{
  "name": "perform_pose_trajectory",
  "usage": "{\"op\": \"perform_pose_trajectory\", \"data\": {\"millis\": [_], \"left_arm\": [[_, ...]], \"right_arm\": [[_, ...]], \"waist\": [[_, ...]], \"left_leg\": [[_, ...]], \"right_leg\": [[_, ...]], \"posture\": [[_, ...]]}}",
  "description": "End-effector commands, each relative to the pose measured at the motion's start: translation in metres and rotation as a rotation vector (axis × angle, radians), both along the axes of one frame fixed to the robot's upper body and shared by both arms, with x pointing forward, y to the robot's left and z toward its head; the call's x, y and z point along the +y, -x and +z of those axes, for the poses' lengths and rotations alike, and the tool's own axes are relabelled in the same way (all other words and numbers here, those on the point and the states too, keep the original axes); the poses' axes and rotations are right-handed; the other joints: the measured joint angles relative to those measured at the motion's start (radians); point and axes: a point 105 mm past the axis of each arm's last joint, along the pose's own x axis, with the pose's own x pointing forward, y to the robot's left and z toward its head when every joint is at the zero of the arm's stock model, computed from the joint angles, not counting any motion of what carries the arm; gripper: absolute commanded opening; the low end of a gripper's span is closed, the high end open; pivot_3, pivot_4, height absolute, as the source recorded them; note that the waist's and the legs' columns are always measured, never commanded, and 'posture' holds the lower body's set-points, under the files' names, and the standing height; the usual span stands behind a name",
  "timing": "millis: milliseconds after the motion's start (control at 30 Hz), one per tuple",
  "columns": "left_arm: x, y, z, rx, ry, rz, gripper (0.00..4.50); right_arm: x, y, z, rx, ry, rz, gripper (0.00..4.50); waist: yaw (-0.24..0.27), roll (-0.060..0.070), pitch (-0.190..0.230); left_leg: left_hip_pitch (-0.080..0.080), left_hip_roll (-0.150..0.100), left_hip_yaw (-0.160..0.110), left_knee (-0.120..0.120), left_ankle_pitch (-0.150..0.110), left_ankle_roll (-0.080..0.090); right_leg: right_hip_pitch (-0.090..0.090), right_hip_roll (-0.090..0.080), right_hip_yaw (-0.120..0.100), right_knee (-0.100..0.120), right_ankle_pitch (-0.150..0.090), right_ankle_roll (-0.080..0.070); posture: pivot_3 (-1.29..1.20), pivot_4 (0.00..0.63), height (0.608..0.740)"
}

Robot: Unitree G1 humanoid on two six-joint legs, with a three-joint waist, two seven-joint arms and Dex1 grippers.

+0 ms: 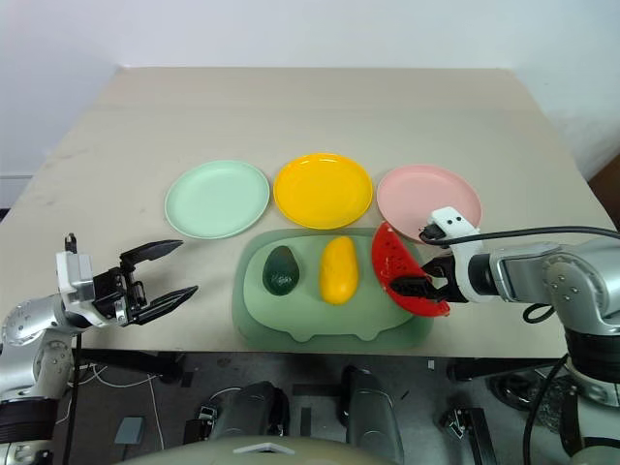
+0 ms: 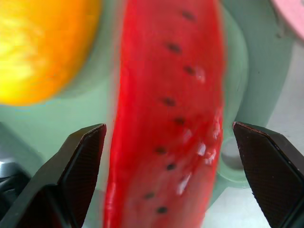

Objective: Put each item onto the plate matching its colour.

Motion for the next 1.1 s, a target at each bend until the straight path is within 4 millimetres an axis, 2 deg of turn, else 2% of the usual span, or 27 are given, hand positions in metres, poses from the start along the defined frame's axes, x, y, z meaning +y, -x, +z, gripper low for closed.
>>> {"op": "perform_pose_trajectory", "data": {"millis": [33, 233, 333, 400, 433, 600, 700, 800, 900, 1100], "left_arm": [[0.000, 0.000, 0.004, -0.033, -0.004, 0.009, 4.47], [-0.001, 0.000, 0.005, -0.040, -0.001, 0.024, 4.47], [-0.001, 0.000, 0.005, -0.040, 0.000, 0.029, 4.50], [-0.001, -0.001, 0.005, -0.039, -0.001, 0.031, 4.50], [-0.001, -0.001, 0.005, -0.039, 0.000, 0.033, 4.50], [0.000, -0.002, 0.004, -0.037, 0.000, 0.039, 4.50], [0.002, -0.004, 0.003, -0.036, 0.000, 0.041, 4.50], [0.002, -0.005, 0.002, -0.043, -0.004, 0.040, 4.50], [0.002, -0.008, 0.005, -0.059, -0.001, 0.044, 4.50], [0.003, -0.008, 0.003, -0.064, 0.000, 0.052, 4.50]], "right_arm": [[-0.002, -0.010, 0.002, -0.047, 0.076, -0.030, 4.50], [0.006, -0.009, -0.011, -0.070, 0.154, 0.044, 4.50], [0.008, -0.009, -0.012, -0.080, 0.156, 0.068, 3.92], [0.009, -0.009, -0.009, -0.082, 0.144, 0.077, 3.32], [0.009, -0.010, -0.006, -0.085, 0.129, 0.077, 3.16], [0.014, -0.022, 0.029, -0.112, -0.060, 0.065, 3.15], [0.009, -0.043, 0.050, -0.198, -0.102, 0.012, 3.15], [0.002, -0.065, 0.058, -0.259, -0.090, -0.070, 3.15], [-0.009, -0.092, 0.055, -0.310, -0.034, -0.193, 3.15], [-0.017, -0.120, 0.045, -0.355, 0.037, -0.257, 3.15]], "waist": [[0.000, 0.000, 0.000], [0.000, -0.001, -0.001], [-0.001, -0.002, -0.001], [-0.001, -0.003, -0.002], [-0.001, -0.003, -0.002], [-0.001, -0.002, -0.001], [-0.002, -0.002, -0.001], [-0.002, -0.002, -0.001], [-0.003, -0.002, -0.001], [-0.007, -0.001, -0.001]], "left_leg": [[0.000, 0.000, 0.000, 0.000, 0.000, 0.000], [0.000, 0.000, 0.000, 0.000, 0.000, 0.000], [0.000, 0.000, 0.000, 0.000, 0.000, 0.000], [0.001, 0.000, 0.000, 0.000, 0.000, 0.000], [0.001, 0.000, 0.000, 0.000, 0.000, 0.000], [0.000, 0.000, 0.000, 0.000, 0.000, 0.000], [-0.001, 0.000, 0.000, 0.000, 0.000, 0.000], [-0.001, 0.000, 0.000, 0.000, 0.000, 0.000], [-0.001, 0.000, 0.001, -0.001, 0.000, 0.000], [-0.002, -0.001, 0.001, -0.001, 0.000, 0.000]], "right_leg": [[0.000, 0.000, 0.000, 0.000, 0.000, 0.000], [0.000, 0.000, 0.000, 0.000, 0.000, 0.000], [0.000, 0.000, 0.000, 0.000, 0.000, 0.000], [0.001, 0.000, 0.000, 0.000, 0.000, 0.000], [0.001, 0.000, 0.000, 0.000, 0.000, 0.000], [0.000, 0.000, 0.000, 0.000, 0.000, 0.000], [-0.001, 0.000, 0.000, 0.000, 0.000, 0.000], [-0.001, 0.000, 0.000, 0.000, 0.000, 0.000], [-0.001, 0.000, 0.000, 0.000, 0.000, 0.000], [-0.002, 0.000, 0.000, 0.000, 0.000, 0.000]], "posture": [[0.00, 0.150, 0.733], [0.00, 0.150, 0.733], [0.00, 0.150, 0.733], [0.00, 0.150, 0.733], [0.00, 0.150, 0.733], [0.00, 0.150, 0.733], [0.00, 0.150, 0.733], [0.00, 0.150, 0.733], [0.00, 0.150, 0.733], [0.00, 0.150, 0.733]]}}
